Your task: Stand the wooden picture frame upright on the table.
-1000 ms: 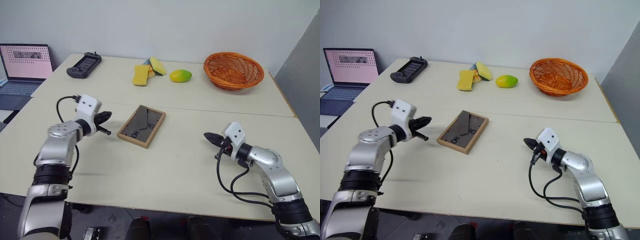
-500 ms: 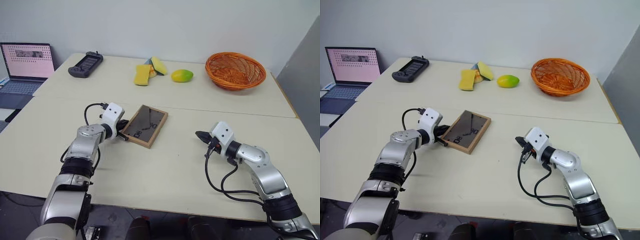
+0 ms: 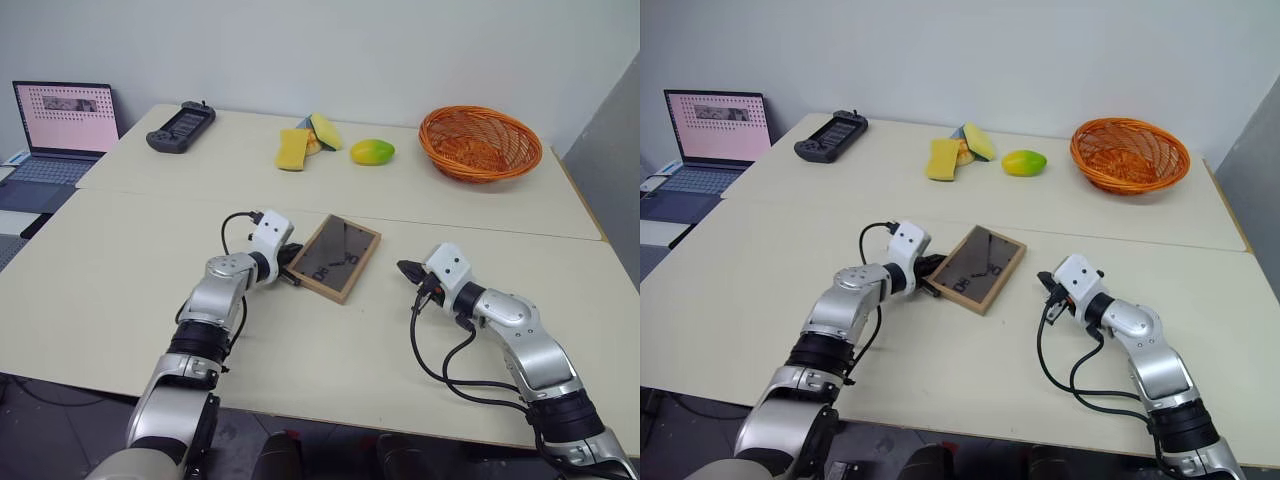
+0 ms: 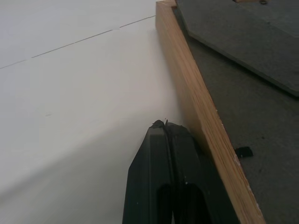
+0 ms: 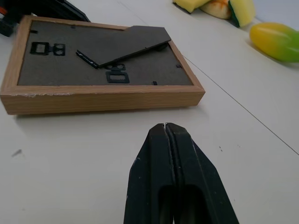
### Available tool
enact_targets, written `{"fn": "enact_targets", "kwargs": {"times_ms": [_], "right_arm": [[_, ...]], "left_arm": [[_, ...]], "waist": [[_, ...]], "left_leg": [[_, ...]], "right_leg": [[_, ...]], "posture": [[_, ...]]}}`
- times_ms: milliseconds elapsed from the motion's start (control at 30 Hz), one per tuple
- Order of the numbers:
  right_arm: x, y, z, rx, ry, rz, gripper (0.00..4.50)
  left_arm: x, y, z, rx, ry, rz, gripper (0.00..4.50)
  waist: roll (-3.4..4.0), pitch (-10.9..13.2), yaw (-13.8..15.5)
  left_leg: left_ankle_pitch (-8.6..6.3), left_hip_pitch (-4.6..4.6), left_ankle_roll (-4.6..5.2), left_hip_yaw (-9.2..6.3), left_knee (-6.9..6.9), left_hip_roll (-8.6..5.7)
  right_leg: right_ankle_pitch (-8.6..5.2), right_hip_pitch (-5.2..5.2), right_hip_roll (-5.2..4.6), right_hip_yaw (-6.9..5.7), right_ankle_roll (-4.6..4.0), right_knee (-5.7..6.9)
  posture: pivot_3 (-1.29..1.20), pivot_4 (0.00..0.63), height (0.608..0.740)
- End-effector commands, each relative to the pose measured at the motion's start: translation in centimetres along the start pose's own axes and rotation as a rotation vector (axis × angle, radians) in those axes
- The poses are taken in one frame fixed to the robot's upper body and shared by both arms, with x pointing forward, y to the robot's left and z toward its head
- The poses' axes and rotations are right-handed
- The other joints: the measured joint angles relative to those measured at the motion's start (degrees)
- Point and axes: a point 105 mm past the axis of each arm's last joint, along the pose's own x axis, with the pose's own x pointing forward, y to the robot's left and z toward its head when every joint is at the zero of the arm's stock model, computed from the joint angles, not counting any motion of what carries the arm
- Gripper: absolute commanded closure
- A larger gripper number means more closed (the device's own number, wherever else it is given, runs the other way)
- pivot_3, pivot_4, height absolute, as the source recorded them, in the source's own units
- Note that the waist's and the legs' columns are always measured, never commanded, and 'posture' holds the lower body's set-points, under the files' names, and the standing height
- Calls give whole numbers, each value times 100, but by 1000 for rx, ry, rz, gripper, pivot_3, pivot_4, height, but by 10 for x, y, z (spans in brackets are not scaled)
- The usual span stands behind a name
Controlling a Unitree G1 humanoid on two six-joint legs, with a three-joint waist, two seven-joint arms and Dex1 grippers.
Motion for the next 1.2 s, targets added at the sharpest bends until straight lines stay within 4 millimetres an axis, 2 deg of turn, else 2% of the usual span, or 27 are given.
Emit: {"fn": "enact_targets", "kwargs": {"times_ms": [33, 233, 400, 767, 967, 1200], "right_arm": [[-5, -12, 5, -25, -22, -52, 4473], [-9, -19, -1, -32, 2, -81, 4473], [-12, -25, -10, -36, 29, -104, 4473], [-14, -27, -20, -32, 53, -114, 4473], [-18, -27, -36, -65, 95, -99, 4473], [-14, -31, -42, -52, 101, -103, 4473]], "left_arm": [[6, -22, 2, 11, -6, -58, 4500], [14, -42, 7, -3, -18, -95, 4500], [22, -50, 13, -8, -29, -101, 4500], [33, -67, 22, -34, -55, -119, 4500], [15, -61, 14, -30, -28, -134, 4500], [-8, -55, 0, -22, 12, -130, 4500]], "waist": [[0, 0, 0], [2, -2, 9], [3, -2, 42], [4, -2, 55], [4, -2, 45], [11, -6, -70]], "left_leg": [[0, 0, 0, -1, 1, 0], [-1, -3, 1, -6, 9, -4], [-1, -7, 1, -10, 14, -10], [-1, -11, 1, -12, 18, -13], [-1, -11, 1, -12, 17, -13], [0, -9, 1, -13, 18, -11]], "right_leg": [[0, 0, 0, 0, 0, 0], [-1, 6, 0, 2, 2, -1], [-1, 8, -2, 4, 3, -1], [-4, 9, -3, 8, 8, -2], [-5, 9, -3, 9, 8, -2], [-5, 8, -2, 9, 9, 1]], "posture": [[0, 150, 740], [0, 150, 740], [0, 150, 740], [0, 150, 740], [0, 150, 740], [0, 150, 740]]}}
